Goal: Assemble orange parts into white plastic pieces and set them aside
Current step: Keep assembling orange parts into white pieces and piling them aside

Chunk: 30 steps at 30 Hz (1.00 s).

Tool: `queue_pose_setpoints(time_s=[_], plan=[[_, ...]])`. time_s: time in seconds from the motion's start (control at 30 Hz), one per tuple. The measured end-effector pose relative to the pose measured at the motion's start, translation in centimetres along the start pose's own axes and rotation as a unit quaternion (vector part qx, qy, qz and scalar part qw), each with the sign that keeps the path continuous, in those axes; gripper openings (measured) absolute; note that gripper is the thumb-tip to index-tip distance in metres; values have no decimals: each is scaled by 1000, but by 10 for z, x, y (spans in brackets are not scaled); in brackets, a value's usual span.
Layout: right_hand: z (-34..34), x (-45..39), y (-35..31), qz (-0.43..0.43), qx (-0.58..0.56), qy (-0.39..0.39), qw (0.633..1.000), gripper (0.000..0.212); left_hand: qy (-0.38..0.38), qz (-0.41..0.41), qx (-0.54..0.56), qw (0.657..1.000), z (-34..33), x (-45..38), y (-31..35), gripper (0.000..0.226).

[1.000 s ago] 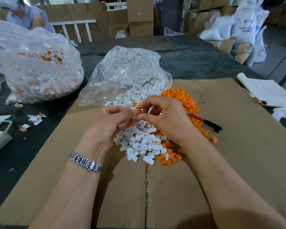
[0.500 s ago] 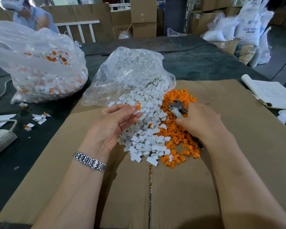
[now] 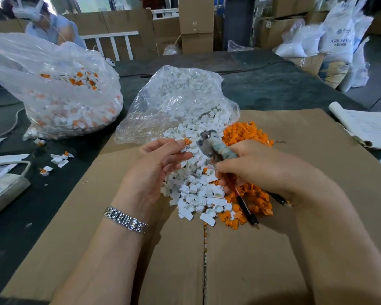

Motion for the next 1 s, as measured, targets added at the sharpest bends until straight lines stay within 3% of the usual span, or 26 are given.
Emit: queue_pose_setpoints(time_s=[0.37, 0.6, 0.73, 1.0], plan=[[-19, -1, -8, 41, 91, -4, 995, 35, -2, -23, -35, 999, 1, 0, -4, 7], [-26, -2, -8, 63, 104, 12, 992, 39, -3, -26, -34, 999, -1, 3, -1, 17], [-35, -3, -8, 63, 115, 66, 989, 49, -6, -10, -42, 999, 1, 2, -3, 7], [-38, -8, -6, 58, 149, 104, 982, 43, -4, -2, -32, 999, 3, 0, -3, 8]])
Point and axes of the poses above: each hand's wrist, its own x-axis away from the middle knuckle, its own z-axis out of the back of the hand, y = z × x, the point moved 1 cm from there along -x, towards the middle knuckle, and after that the axes turned 9 degrees about -x, right-handed, at the moved point
